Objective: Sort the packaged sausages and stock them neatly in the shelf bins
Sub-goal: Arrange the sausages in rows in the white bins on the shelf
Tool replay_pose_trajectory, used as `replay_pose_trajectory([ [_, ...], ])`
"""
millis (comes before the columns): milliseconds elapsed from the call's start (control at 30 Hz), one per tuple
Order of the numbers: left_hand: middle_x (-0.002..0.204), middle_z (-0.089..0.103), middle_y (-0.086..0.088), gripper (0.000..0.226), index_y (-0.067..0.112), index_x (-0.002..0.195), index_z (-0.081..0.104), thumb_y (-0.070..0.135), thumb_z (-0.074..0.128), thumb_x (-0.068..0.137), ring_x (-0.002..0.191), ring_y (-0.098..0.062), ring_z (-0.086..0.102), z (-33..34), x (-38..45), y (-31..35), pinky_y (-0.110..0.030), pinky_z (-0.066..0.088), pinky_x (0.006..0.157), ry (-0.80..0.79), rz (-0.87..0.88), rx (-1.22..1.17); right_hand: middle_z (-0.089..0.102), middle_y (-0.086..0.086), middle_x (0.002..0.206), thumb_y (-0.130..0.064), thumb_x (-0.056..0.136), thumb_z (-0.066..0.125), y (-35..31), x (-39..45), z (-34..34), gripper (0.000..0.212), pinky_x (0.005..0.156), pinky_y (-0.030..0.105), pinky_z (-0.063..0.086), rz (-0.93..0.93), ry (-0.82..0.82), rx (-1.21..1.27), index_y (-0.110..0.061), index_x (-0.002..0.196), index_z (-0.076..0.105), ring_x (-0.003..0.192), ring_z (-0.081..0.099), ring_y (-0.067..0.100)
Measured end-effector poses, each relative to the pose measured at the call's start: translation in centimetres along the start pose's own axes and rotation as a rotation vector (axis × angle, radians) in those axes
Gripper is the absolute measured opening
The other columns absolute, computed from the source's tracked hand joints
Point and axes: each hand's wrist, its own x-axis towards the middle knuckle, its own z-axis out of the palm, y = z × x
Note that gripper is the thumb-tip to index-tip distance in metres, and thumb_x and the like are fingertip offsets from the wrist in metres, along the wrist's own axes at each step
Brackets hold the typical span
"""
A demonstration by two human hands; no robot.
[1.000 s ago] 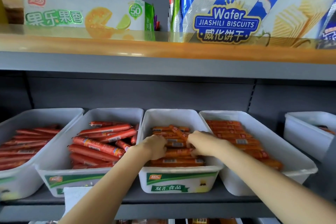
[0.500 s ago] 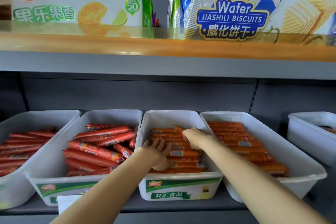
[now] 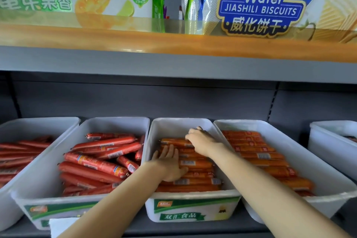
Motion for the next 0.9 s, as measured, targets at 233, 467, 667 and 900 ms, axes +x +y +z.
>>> replay_pose_trajectory([
  [233,0.156,-0.018,0.002,0.064,0.031,0.149,-0.010,0.053,0.023,0.098,0.143,-0.023,-0.019,-0.3,-0.8,0.7,-0.050,-0.006,0.116,-0.112,0.163,-0.011,0.058,0.011,0.118,-0.001,0.089,0.043,2.1,1.4,2.8,0.034,0.085,0.035,0.051,0.179,-0.237,-0.037,-0.007,0.120,0.054,0.096,0.059,0.023],
  [467,0.156,-0.019,0.003,0.070,0.028,0.148,-0.016,0.056,0.023,0.097,0.144,-0.022,-0.015,-0.7,-0.8,0.9,-0.047,-0.005,0.116,-0.213,0.121,0.045,0.045,0.012,0.141,0.004,0.093,0.030,0.6,-2.3,-2.3,0.050,0.100,0.040,0.044,0.106,-0.182,0.135,-0.011,0.140,0.041,0.123,0.048,0.030],
  [667,0.158,-0.012,-0.007,0.073,0.014,0.148,-0.015,0.044,0.030,0.099,0.146,-0.026,-0.006,0.3,-0.1,0.1,-0.044,0.004,0.119,-0.100,-0.063,-0.002,0.041,0.006,0.145,0.007,0.090,0.032,-0.7,-8.2,-4.1,0.062,0.105,0.036,0.040,-0.060,-0.465,0.047,-0.024,0.144,0.038,0.125,0.046,0.027],
  [900,0.155,0.020,-0.011,0.055,0.010,0.149,0.015,0.026,0.033,0.100,0.137,-0.026,0.031,0.0,-1.6,0.6,-0.036,0.027,0.113,-0.095,-0.029,0.096,0.049,0.013,0.136,0.002,0.093,0.041,-1.5,-7.8,-2.2,0.048,0.096,0.039,0.047,0.026,-0.482,-0.107,-0.012,0.138,0.046,0.114,0.055,0.031],
])
